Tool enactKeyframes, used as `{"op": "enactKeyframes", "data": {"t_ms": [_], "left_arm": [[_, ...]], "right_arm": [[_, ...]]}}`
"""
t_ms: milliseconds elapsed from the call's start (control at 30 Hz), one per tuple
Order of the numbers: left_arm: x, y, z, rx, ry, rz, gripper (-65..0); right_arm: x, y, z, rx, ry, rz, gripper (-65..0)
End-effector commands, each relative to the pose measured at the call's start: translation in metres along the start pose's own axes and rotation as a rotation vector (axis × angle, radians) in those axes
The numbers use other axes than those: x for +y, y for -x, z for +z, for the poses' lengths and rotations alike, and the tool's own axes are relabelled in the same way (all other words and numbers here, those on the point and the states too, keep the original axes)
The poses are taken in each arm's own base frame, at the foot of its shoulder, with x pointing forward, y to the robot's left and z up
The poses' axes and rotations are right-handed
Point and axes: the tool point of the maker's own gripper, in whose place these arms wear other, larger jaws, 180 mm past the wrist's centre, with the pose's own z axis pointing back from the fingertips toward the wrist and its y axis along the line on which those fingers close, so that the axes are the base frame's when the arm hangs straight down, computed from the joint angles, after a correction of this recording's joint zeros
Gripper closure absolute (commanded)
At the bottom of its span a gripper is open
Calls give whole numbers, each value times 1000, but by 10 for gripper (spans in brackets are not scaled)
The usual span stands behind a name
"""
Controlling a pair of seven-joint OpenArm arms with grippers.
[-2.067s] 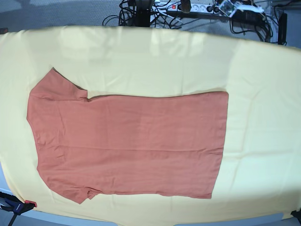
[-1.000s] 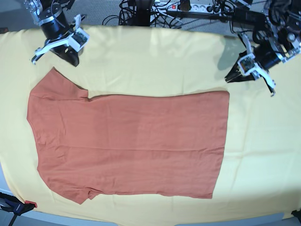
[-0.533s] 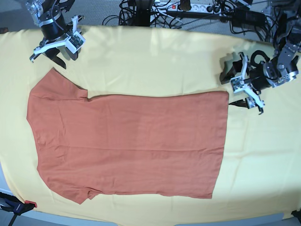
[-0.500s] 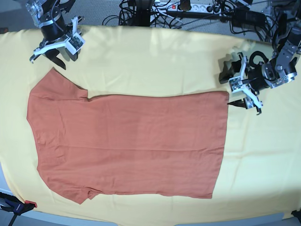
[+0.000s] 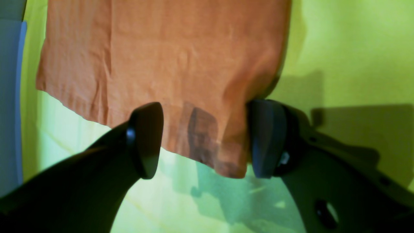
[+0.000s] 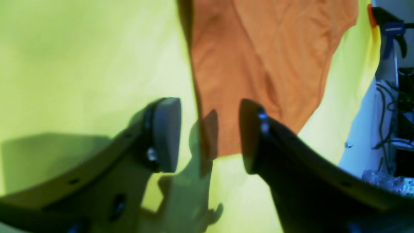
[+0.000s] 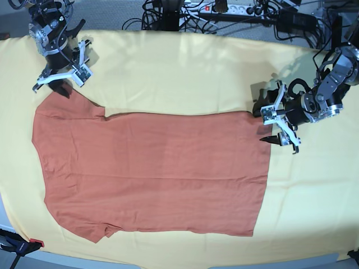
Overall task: Fold the T-shirt properly
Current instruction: 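Lower both grippers onto the shoulder edge of the orange T-shirt and grasp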
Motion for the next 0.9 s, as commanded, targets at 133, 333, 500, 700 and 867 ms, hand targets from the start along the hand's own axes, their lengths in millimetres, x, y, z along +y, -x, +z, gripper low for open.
{"op": "enactKeyframes", "data": {"t_ms": [133,333,500,700,867], "left_arm": [[10,5,5,25,-17,-23,-420],[5,4,5,17,7,-12,-420],[6,-3,1,-9,-1,9,-382],[10,-4,-6,14,-35,25,0],[18,-3,-5,29,-52,13,0]], "right_arm": [[-6,11,-7,28,-7,10,-362],[-13,32,-12,80,-10,50,-362],[-16,37,-12,95,-10,63,-362],[-16,39,-12,106,-11,60,-267],[-26,39,-11,110,41,59,0]]}}
